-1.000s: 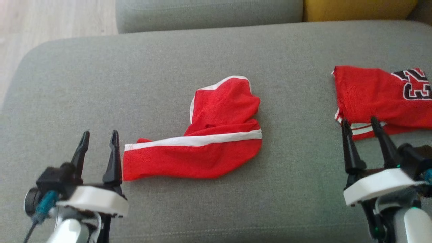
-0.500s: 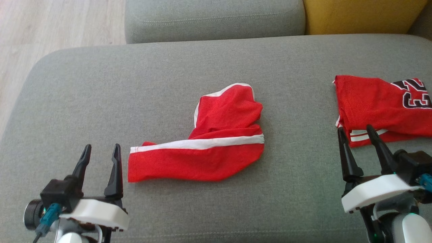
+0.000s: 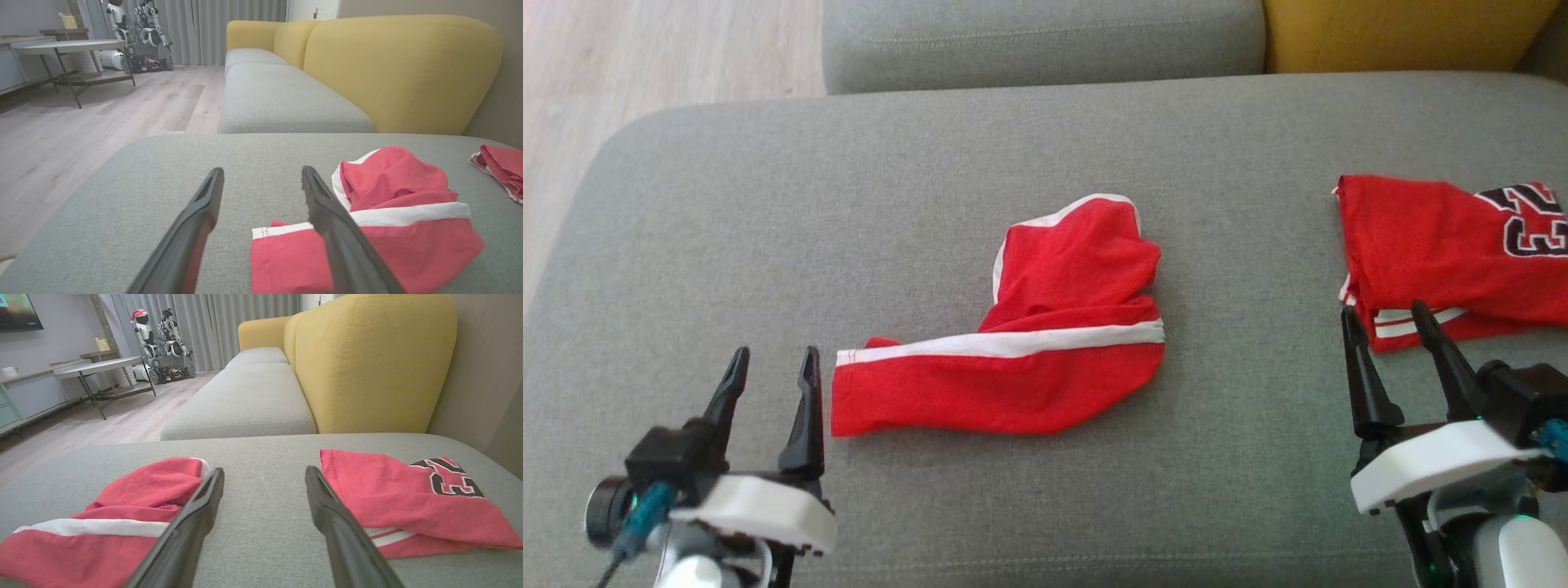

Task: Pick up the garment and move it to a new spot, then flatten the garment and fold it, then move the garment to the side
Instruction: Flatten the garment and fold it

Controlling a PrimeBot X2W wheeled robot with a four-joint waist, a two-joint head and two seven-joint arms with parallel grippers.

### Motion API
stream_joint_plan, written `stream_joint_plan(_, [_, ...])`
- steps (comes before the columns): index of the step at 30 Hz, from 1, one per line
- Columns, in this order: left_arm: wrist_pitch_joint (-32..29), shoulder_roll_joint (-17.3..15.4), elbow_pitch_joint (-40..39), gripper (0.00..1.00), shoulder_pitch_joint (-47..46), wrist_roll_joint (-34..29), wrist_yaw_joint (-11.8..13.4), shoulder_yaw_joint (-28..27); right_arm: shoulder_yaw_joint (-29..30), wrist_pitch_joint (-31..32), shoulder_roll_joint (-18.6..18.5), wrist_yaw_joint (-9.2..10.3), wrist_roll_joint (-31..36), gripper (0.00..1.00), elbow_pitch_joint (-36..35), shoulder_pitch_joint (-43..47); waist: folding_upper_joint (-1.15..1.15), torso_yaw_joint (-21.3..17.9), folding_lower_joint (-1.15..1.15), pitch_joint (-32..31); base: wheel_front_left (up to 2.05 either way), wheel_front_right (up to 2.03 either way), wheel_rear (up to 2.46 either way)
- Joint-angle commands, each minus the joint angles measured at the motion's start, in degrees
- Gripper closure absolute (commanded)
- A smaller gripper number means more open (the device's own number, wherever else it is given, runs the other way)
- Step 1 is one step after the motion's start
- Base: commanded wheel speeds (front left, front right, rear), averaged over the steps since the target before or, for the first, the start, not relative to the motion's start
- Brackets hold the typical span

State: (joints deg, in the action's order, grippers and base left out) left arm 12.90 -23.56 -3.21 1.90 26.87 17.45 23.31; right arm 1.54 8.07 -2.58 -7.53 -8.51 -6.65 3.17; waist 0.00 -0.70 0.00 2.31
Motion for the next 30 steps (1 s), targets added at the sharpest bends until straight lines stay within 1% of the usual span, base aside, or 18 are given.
stream_joint_plan(1, [-0.8, -1.5, -0.7, 0.0, -5.1, 0.7, -0.9, -2.2, -1.1, -0.2, -0.3, 0.04, -0.2, 0.0, -2.7, -1.8, 0.0, 0.1, 0.0, 0.9, 0.0, 0.0, 0.0])
stream_joint_plan(5, [-3.8, -1.0, 3.1, 0.0, -10.1, 2.5, -3.6, -1.4, -1.1, -0.3, -0.3, 0.04, -0.1, 0.0, -3.2, -2.7, 0.0, 0.1, 0.0, 3.1, 0.0, 0.0, 0.0])
stream_joint_plan(10, [-7.3, 0.8, 12.4, 0.0, -14.9, 6.4, -7.8, -0.4, -1.8, -0.6, -0.3, 0.04, -0.1, 0.0, -3.2, -3.7, 0.0, -0.6, 0.0, 6.0, 0.0, 0.0, 0.0])
stream_joint_plan(11, [-7.3, 0.8, 12.4, 0.0, -14.9, 6.4, -7.8, -0.4, -1.8, -0.6, -0.3, 0.04, -0.1, 0.0, -3.2, -3.7, 0.0, -0.6, 0.0, 6.0, 0.0, 0.0, 0.0])
stream_joint_plan(14, [-8.5, 2.0, 17.6, 0.0, -16.5, 8.8, -10.0, -0.2, -1.8, -0.9, -0.3, 0.04, -0.2, 0.0, -3.0, -4.2, 0.0, -1.2, 0.0, 7.2, 0.0, 0.0, 0.0])
stream_joint_plan(18, [-8.6, 2.4, 23.5, 0.0, -18.2, 11.2, -12.9, -0.7, -1.7, -1.3, -0.3, 0.04, -0.2, 0.0, -2.7, -4.8, 0.0, -1.7, 0.0, 8.2, 0.0, 0.0, 0.0])
stream_joint_plan(22, [-8.9, 2.7, 26.8, 0.0, -19.2, 12.5, -14.9, -0.7, -1.5, -1.7, -0.3, 0.04, -0.3, 0.0, -2.4, -5.1, 0.0, -1.9, 0.0, 8.7, 0.0, 0.0, 0.0])
stream_joint_plan(28, [-9.4, 3.1, 29.4, 0.0, -20.2, 14.0, -17.5, -0.2, -1.3, -2.2, -0.3, 0.04, -0.6, 0.0, -2.0, -5.5, 0.0, -2.0, 0.0, 9.2, 0.0, 0.0, 0.0])
stream_joint_plan(29, [-9.3, 3.1, 29.7, 0.51, -20.4, 14.2, -17.9, -0.2, -1.3, -2.3, -0.3, 0.04, -0.7, 0.0, -2.0, -5.6, 0.0, -2.1, 0.0, 9.2, 0.0, 0.0, 0.0])
stream_joint_plan(30, [-9.0, 3.1, 29.9, 0.8, -20.6, 14.2, -18.2, -0.1, -1.3, -2.3, -0.3, 0.04, -0.7, 0.0, -2.0, -5.7, 0.0, -2.1, 0.0, 9.3, 0.0, 0.0, 0.0])
